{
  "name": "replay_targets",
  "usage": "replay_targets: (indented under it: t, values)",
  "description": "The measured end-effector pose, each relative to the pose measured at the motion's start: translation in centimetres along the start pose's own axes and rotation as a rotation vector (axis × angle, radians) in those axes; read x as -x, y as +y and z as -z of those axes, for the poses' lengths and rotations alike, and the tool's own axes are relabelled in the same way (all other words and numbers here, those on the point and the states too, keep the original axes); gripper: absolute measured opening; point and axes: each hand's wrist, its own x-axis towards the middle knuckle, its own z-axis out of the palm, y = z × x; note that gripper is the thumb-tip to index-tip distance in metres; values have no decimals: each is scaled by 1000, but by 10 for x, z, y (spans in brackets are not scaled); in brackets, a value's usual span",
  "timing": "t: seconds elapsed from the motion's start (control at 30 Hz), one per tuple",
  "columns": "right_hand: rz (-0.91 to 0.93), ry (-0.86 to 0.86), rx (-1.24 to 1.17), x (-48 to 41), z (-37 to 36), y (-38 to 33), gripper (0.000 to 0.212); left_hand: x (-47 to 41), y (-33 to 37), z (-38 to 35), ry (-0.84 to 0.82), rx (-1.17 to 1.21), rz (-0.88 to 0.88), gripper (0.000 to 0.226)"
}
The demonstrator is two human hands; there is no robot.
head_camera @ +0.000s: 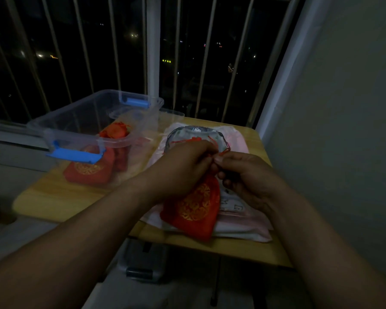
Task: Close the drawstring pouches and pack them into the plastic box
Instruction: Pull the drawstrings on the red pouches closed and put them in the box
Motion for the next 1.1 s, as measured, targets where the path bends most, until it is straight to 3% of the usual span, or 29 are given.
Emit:
replay_targets:
  t: [0.23, 0.4, 0.6, 0.87, 1.1]
  values:
    - [30, 45, 29, 0, -2, 2, 9, 2, -3, 7, 66, -83, 44, 11]
    - [173, 120, 303, 1, -2, 2, 11, 1, -2, 9, -42, -52, 86, 18]
    - [289, 105, 377, 5, -4, -3, 7, 2, -1, 12, -86, 208, 234, 31]
    - [299, 87, 483, 6, 0, -8, 4, 5, -2, 10, -26, 230, 172, 11]
    - [296, 39, 460, 8, 4, -11, 4, 6, -3, 11, -7, 206, 102, 6]
